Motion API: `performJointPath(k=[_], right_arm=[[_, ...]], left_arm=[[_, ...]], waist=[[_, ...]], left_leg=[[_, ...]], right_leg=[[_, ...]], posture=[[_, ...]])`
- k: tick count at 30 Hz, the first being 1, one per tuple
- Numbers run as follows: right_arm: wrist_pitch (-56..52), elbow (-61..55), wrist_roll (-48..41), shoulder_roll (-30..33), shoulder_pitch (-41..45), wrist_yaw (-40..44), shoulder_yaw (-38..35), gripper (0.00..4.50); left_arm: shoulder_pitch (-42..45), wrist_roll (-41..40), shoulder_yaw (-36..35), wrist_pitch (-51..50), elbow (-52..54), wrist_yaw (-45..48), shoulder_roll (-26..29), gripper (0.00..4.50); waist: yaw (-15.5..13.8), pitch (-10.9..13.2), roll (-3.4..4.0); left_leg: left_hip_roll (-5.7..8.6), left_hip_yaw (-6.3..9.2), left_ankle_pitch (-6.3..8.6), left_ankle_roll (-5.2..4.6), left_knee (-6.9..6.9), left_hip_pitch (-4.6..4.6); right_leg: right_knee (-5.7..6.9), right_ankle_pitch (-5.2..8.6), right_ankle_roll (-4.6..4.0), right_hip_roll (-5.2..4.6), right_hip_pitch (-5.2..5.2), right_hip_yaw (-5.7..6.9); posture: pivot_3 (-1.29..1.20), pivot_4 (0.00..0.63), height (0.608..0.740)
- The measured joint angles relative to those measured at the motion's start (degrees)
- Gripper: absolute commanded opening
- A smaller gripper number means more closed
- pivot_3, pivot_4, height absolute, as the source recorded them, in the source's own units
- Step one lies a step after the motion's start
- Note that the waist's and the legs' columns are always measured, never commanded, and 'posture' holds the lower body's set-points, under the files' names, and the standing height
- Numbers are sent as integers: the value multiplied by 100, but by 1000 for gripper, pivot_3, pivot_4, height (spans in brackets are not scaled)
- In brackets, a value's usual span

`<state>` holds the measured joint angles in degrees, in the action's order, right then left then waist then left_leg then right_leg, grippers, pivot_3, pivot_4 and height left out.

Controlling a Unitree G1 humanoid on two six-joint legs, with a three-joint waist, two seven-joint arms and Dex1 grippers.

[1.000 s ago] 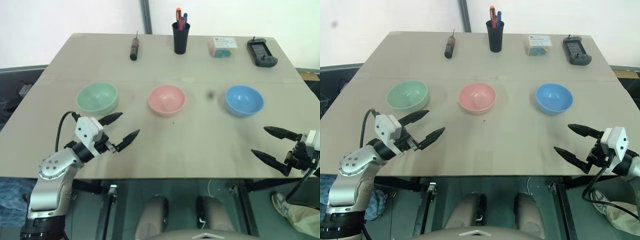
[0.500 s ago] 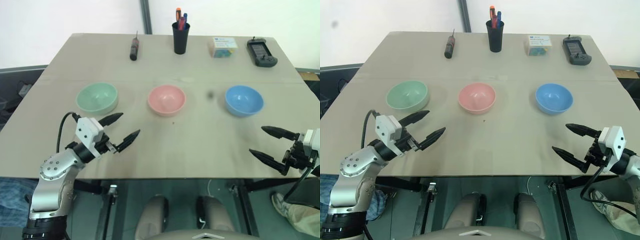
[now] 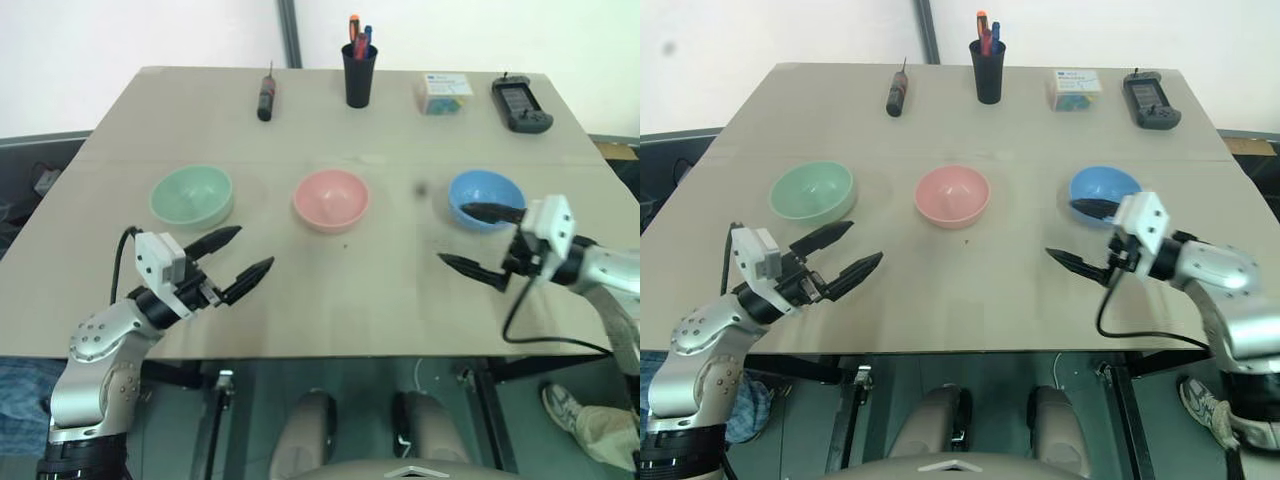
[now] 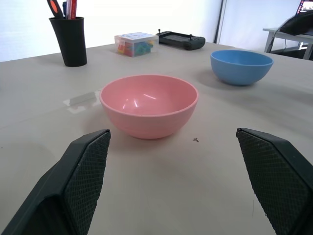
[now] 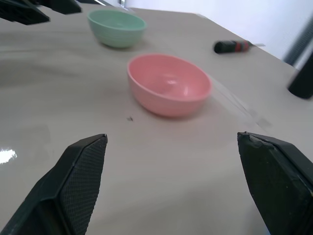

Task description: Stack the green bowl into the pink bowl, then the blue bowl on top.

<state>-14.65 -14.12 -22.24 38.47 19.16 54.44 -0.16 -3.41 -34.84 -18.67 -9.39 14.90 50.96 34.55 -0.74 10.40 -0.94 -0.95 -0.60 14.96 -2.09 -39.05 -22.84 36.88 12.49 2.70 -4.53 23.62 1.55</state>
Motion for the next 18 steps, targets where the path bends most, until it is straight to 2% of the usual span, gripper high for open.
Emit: performJointPath(k=[4,11,18], right_arm=[[61,452,427,-317,726,0,555,4500],[604,1604,2102,-815,2178,-106,1955,4500],[900,2953,3358,-1272,3061,-394,2665,4500]], left_arm=[[-141,-82,-112,-40,69,-31,0,4359],[-408,-252,-294,-159,381,-87,7,4359],[-639,-379,-488,-168,529,-129,-2,4359]], waist=[[-1,0,-1],[15,0,1],[44,1,2]], left_leg=[[1,2,0,0,1,-2],[1,1,0,1,5,-3],[18,0,0,1,12,-4]], right_leg=[[-1,-1,0,-1,2,2],[0,-4,3,1,8,2],[-2,-2,-1,-3,10,0]], posture=[[0,150,740],[0,150,740],[0,150,740]])
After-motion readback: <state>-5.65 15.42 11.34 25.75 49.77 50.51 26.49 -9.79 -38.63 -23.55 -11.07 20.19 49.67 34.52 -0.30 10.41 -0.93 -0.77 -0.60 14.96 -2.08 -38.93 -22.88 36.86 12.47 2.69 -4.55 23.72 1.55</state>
